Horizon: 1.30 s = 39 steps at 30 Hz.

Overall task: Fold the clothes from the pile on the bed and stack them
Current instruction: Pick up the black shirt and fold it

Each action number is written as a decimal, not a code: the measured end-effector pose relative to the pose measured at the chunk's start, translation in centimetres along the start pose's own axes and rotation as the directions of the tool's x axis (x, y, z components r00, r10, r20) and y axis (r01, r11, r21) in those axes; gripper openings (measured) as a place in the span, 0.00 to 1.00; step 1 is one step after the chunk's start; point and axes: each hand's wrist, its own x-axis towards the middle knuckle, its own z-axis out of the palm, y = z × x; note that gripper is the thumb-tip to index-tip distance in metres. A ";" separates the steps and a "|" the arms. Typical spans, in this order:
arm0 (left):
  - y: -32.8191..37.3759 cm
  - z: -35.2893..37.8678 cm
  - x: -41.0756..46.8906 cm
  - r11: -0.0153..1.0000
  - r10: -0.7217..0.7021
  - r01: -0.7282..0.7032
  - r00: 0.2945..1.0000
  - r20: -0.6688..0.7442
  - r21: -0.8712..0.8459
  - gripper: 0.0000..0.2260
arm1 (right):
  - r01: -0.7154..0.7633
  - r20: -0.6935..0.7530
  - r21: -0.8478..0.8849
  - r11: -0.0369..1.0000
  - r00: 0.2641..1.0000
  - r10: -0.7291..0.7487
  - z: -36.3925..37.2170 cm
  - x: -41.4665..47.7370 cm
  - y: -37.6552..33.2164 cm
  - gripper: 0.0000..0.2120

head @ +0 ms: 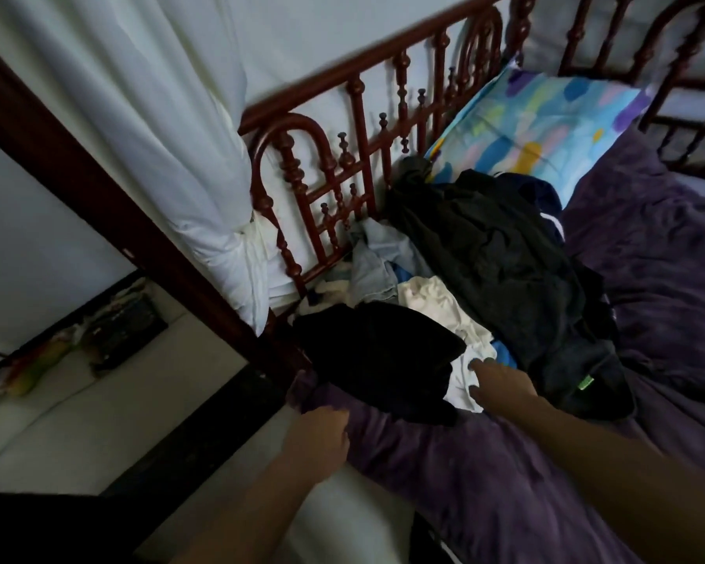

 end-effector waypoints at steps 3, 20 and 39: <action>-2.8 -0.1 3.0 1.000 -0.024 0.024 0.997 0.069 0.001 0.11 | 0.003 -0.009 0.093 0.996 1.000 -0.002 -0.5 6.9 -2.8 0.26; -6.1 -4.5 19.6 0.999 0.027 -0.026 0.997 0.066 -0.021 0.32 | -0.033 0.138 0.836 0.548 0.979 -0.151 -9.3 15.3 -7.8 0.14; 0.6 -30.8 27.5 0.587 0.357 -0.620 0.775 -0.521 -0.520 0.08 | -0.418 -0.493 0.367 0.831 0.671 0.555 -29.8 1.6 4.0 0.05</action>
